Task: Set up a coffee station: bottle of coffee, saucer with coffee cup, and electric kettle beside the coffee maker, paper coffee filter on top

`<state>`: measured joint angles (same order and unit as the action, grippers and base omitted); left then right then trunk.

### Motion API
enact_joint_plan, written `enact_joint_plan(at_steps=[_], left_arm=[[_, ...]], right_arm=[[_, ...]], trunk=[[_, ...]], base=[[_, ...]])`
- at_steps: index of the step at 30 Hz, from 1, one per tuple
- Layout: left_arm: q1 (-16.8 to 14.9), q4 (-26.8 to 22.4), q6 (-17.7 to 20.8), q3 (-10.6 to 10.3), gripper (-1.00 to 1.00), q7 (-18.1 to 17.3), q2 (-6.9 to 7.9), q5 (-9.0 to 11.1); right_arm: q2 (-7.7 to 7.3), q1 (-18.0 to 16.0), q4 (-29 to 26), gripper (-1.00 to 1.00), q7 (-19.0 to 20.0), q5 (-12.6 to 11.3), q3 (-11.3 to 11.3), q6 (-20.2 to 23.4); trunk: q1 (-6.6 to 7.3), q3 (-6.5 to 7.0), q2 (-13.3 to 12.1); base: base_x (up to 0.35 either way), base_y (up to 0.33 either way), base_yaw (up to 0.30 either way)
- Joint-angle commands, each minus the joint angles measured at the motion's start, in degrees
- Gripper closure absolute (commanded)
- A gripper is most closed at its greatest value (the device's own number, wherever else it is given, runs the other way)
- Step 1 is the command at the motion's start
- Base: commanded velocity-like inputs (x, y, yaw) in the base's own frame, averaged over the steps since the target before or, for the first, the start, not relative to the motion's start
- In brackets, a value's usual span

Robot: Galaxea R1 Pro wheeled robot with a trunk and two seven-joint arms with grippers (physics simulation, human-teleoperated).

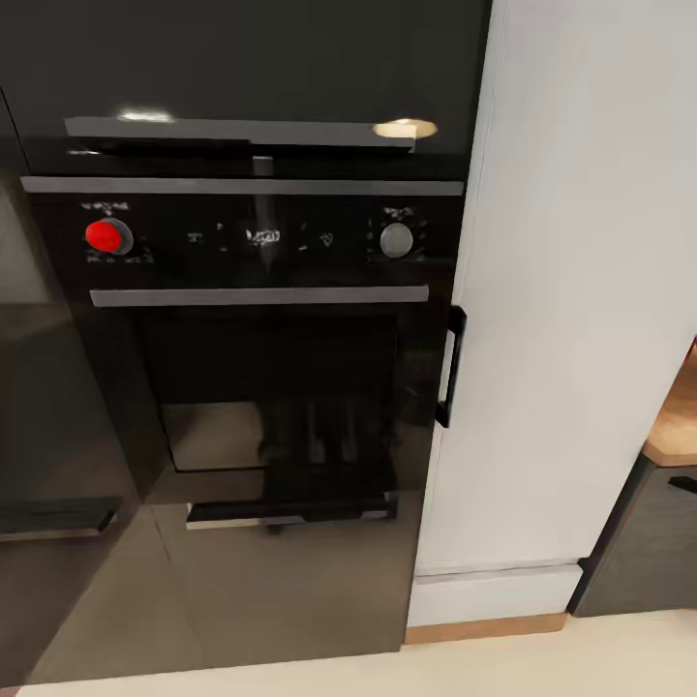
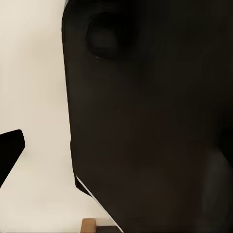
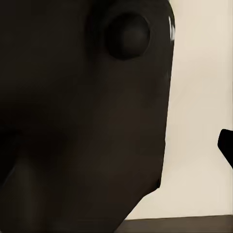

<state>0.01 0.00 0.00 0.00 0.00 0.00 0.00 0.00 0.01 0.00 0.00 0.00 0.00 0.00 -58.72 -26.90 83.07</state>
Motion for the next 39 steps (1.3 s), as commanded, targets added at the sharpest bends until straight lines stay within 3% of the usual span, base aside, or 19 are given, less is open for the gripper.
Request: enact_joint_plan(at_steps=[1,6,12,25,34,39], left_arm=[[-0.01,0.0,0.0,0.0,-1.0,0.0,0.0,0.0],[0.05,-0.17,-0.69,0.0,-1.0,-0.09,-0.05,0.09],[0.0,-0.25,-0.76,0.13,-1.0,-0.02,-0.44,0.49],[-0.01,-0.18,-0.7,0.57,-1.0,0.06,-0.53,0.62],[0.0,-0.18,-0.7,0.57,-1.0,-0.04,-0.28,0.62],[0.0,-0.18,-0.7,0.31,-1.0,-0.09,-0.48,0.62]], right_arm=[[0.0,-0.01,0.0,-1.0,0.0,0.0,0.0,0.0],[1.59,-0.68,-1.63,-1.0,-0.17,0.15,-0.07,-1.07],[1.38,-0.71,-2.8,-1.0,-0.18,0.1,-0.17,-1.24],[1.32,-0.71,-2.86,-1.0,0.34,0.06,-0.13,-1.31],[1.37,-0.71,-4.72,-1.0,0.2,0.09,-0.06,-1.29],[1.32,-0.71,-4.75,-1.0,0.33,0.0,-0.17,-1.23]], trunk=[[0.0,-0.03,0.01],[0.0,-0.03,0.01],[0.0,-0.05,0.01],[0.0,-0.32,0.01],[0.0,-0.46,0.01],[0.22,-0.28,-0.39]], base=[[0.0,0.0,0.0],[0.0,0.0,0.0],[0.0,0.0,-0.019],[0.0,0.0,-0.242],[0.0,0.0,-0.05],[0.0,0.0,-0.278]])
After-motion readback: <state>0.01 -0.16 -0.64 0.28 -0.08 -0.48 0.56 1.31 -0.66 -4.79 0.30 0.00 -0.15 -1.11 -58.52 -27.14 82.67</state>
